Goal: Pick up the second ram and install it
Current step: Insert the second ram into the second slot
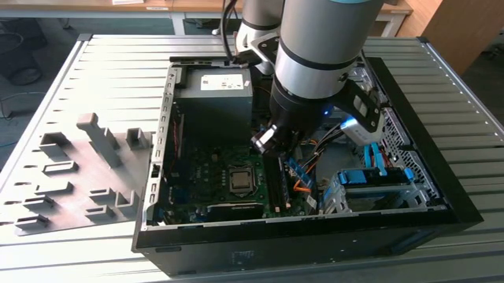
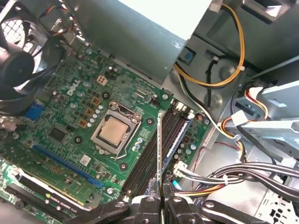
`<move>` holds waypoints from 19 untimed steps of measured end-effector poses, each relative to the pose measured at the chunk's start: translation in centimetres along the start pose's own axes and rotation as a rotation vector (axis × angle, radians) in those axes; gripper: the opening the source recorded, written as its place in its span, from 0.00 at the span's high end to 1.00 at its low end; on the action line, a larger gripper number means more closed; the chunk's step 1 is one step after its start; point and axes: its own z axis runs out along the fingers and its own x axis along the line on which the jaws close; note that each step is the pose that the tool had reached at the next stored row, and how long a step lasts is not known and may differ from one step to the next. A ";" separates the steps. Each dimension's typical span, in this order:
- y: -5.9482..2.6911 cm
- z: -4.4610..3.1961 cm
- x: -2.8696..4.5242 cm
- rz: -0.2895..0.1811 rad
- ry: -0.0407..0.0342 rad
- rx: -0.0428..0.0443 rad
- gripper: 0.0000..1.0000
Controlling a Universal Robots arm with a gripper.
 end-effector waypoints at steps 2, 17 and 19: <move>0.00 0.01 0.00 0.014 -0.0012 0.0010 0.86; 0.00 0.03 0.00 0.125 -0.0098 0.0090 0.86; 0.00 0.04 0.00 0.143 -0.0112 0.0102 0.86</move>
